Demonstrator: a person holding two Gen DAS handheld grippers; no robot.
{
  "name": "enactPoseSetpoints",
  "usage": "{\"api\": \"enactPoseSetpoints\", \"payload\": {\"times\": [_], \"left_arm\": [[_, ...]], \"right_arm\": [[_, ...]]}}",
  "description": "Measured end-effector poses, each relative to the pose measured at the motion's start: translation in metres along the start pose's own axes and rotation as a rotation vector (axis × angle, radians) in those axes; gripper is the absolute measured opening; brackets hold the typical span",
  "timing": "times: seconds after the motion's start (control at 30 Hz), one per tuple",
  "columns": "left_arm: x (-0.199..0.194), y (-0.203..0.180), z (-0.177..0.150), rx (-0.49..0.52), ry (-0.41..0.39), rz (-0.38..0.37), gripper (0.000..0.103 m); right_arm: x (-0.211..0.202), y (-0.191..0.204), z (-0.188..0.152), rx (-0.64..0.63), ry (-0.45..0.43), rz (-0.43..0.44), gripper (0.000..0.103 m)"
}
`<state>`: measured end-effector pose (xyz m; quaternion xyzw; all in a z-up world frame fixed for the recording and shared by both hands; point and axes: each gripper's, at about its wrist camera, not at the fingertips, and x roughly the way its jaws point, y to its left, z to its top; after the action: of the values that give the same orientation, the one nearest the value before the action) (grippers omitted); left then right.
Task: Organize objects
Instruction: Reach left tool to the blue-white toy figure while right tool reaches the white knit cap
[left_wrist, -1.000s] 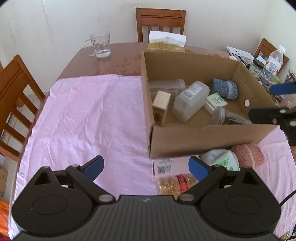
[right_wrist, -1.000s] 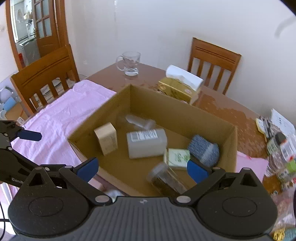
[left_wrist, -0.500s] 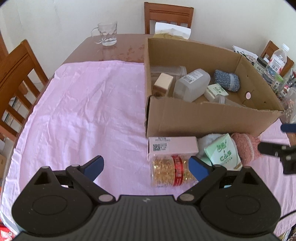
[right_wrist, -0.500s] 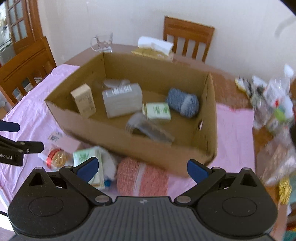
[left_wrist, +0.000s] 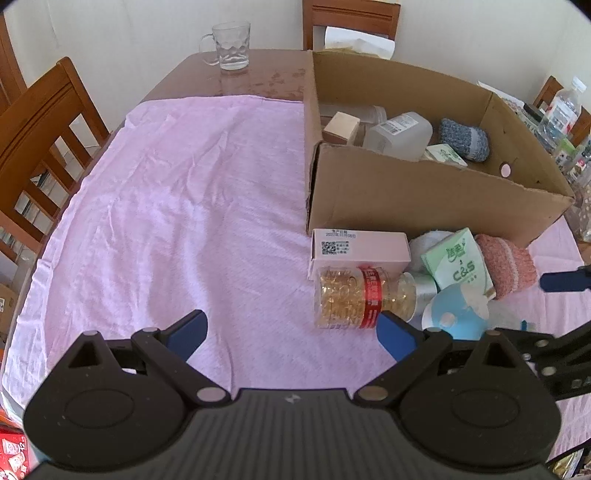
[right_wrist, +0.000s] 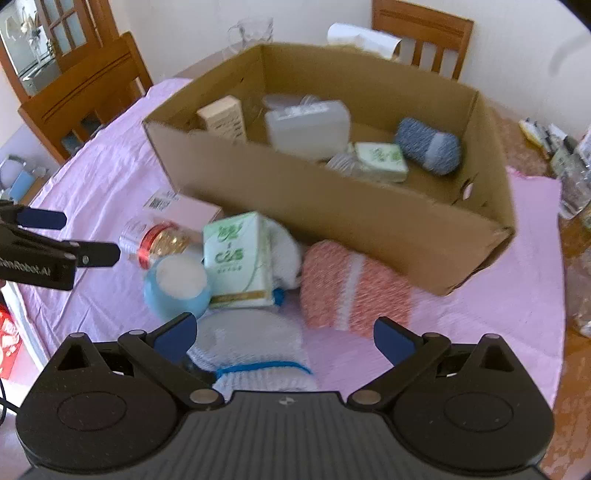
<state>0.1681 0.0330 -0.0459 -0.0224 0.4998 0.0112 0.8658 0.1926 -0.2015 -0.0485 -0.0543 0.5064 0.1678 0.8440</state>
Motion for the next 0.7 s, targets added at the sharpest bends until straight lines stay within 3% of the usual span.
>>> {"api": "enactPoseSetpoints", "payload": {"times": [0.43,0.7], "left_arm": [[-0.005,-0.010,-0.005,0.059,0.004,-0.032,0.098],[0.000,-0.024,-0.006,0.107,0.014,-0.068,0.098]], "right_arm": [[0.021,-0.012,-0.015,0.075,0.050,0.037,0.103],[0.019,-0.027,-0.030,0.044,0.082,-0.113,0.103]]}}
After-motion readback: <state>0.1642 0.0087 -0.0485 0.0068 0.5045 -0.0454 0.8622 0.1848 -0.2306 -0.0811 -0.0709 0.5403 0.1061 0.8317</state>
